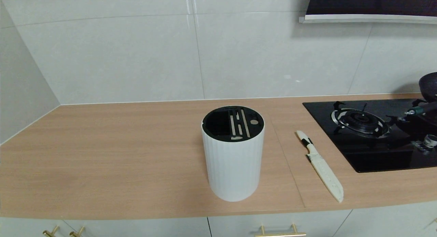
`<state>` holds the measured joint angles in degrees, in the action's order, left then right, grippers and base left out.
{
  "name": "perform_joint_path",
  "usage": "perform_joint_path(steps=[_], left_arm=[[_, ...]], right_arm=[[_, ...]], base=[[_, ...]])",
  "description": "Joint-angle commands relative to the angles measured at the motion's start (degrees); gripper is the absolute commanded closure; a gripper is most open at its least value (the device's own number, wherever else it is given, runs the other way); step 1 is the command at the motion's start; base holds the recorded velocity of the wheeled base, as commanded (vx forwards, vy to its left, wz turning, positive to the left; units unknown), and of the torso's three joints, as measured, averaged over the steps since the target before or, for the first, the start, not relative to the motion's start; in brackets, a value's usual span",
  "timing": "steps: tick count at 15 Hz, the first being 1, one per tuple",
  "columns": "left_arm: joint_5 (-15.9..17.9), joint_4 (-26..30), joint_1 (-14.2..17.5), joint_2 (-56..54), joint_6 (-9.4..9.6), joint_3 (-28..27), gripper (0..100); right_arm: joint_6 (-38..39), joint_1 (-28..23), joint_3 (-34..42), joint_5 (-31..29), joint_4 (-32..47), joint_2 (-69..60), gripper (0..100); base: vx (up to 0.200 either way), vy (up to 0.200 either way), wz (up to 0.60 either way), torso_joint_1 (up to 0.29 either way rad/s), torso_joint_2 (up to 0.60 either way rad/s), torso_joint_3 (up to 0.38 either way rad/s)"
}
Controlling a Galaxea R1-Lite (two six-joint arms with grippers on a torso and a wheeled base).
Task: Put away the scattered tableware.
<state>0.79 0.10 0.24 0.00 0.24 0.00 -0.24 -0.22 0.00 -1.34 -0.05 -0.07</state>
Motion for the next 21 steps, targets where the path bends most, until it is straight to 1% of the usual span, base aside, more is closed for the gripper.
perform_joint_path(steps=[1, 8, 12, 21], left_arm=[[0.0, 0.0, 0.0, 0.0, 0.02, 0.0, 0], [0.0, 0.0, 0.0, 0.0, 0.02, 0.0, 0], [0.0, 0.0, 0.0, 0.0, 0.02, 0.0, 0], [0.0, 0.0, 0.0, 0.0, 0.02, 0.0, 0]], right_arm=[[0.0, 0.0, 0.0, 0.0, 0.0, 0.1, 0], [0.0, 0.0, 0.0, 0.0, 0.0, 0.1, 0], [0.0, 0.0, 0.0, -0.1, 0.0, 0.1, 0], [-0.5, 0.0, 0.0, 0.0, 0.0, 0.1, 0]], base=[[0.0, 0.0, 0.0, 0.251, -0.56, -0.305], [0.0, 0.0, 0.0, 0.27, -0.58, -0.309], [0.0, 0.0, 0.0, 0.197, -0.41, -0.22], [0.0, 0.0, 0.0, 0.015, -0.03, -0.012]])
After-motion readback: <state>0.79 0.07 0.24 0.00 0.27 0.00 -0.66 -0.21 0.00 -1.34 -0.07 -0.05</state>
